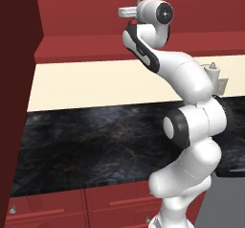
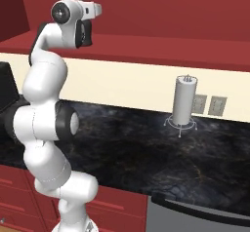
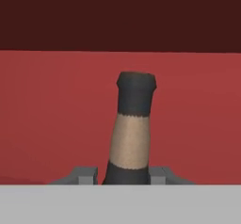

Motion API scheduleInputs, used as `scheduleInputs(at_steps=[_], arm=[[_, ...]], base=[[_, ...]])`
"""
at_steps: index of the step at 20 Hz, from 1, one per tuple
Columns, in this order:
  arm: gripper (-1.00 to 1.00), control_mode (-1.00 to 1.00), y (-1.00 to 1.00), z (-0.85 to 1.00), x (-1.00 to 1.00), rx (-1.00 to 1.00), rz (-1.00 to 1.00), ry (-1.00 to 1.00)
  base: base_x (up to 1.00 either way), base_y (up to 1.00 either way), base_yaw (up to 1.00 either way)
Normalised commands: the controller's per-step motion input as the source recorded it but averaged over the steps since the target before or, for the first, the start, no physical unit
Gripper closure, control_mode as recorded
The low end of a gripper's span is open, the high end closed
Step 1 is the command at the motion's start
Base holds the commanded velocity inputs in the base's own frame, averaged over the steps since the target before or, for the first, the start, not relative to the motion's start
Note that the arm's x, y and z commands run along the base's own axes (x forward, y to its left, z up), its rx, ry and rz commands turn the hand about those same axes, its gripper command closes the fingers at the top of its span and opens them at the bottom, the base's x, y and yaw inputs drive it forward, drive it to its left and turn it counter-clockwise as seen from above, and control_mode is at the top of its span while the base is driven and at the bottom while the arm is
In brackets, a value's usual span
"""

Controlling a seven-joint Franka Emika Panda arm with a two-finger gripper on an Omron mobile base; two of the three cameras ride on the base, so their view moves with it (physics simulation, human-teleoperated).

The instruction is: Sort all alcoholic drinks to one cabinet, and non-alcoholic drinks to the other.

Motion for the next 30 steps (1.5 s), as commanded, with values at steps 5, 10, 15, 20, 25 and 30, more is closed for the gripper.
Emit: scheduleInputs(at_steps=[5,10,15,20,25,30], arm=[[1.0,-1.0,0.02,-0.29,0.12,0.0,0.0,0.0],[1.0,-1.0,0.09,-0.26,0.41,0.0,0.0,0.0],[-1.0,-1.0,0.01,-0.26,0.12,0.0,0.0,0.0],[-1.0,-1.0,0.0,-0.02,-0.09,0.0,0.0,0.0],[-1.0,-1.0,0.0,0.02,-0.3,0.0,0.0,0.0],[-1.0,-1.0,0.0,0.12,-0.53,0.01,0.0,0.0]], base=[[0.0,0.0,0.0],[0.0,0.0,0.0],[0.0,0.0,0.0],[0.0,0.0,0.0],[0.0,0.0,0.0],[0.0,0.0,0.0]])
